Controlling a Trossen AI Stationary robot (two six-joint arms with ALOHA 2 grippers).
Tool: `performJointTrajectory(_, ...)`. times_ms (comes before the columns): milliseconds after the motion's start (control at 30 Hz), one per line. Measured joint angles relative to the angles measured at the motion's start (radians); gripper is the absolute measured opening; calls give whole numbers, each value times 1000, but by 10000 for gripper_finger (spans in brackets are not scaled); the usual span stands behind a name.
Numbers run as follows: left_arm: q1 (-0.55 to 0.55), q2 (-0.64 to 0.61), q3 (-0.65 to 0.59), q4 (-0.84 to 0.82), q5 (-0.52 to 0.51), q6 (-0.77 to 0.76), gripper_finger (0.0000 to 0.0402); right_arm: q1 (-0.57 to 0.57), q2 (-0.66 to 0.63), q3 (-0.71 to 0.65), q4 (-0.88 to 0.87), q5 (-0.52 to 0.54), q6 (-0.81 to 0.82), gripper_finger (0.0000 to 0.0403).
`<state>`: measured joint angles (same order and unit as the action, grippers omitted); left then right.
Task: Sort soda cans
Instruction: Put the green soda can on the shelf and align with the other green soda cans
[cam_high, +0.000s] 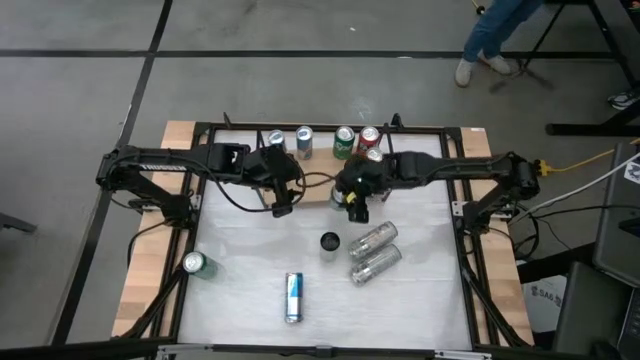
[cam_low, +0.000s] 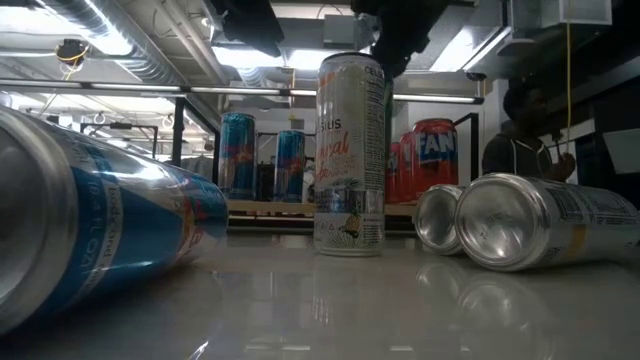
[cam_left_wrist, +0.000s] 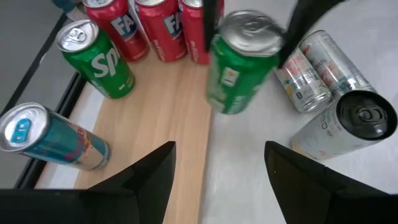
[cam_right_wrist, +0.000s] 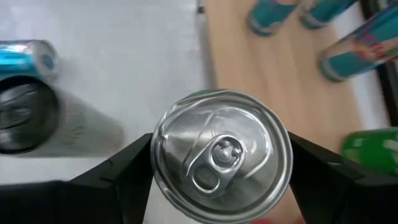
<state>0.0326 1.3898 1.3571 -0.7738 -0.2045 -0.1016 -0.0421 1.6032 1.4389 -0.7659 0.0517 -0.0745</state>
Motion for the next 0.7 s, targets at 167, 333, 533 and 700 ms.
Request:
performJointTrajectory(167,0,-1,0,-1,-15,0,238,-76,0,4,-10,-8,-90,295)
performJointTrajectory(333,0,0,0,0,-15,0,238,-157,0,4,-15,-55,-148,296)
performJointTrajectory(533,0,0,0,0,-15,0,238,-233,0,-25,28,-120,-215,296)
performJointTrajectory(700,0,0,0,5,-15,-1,238,-269,1,-71,61,-124,-232,296)
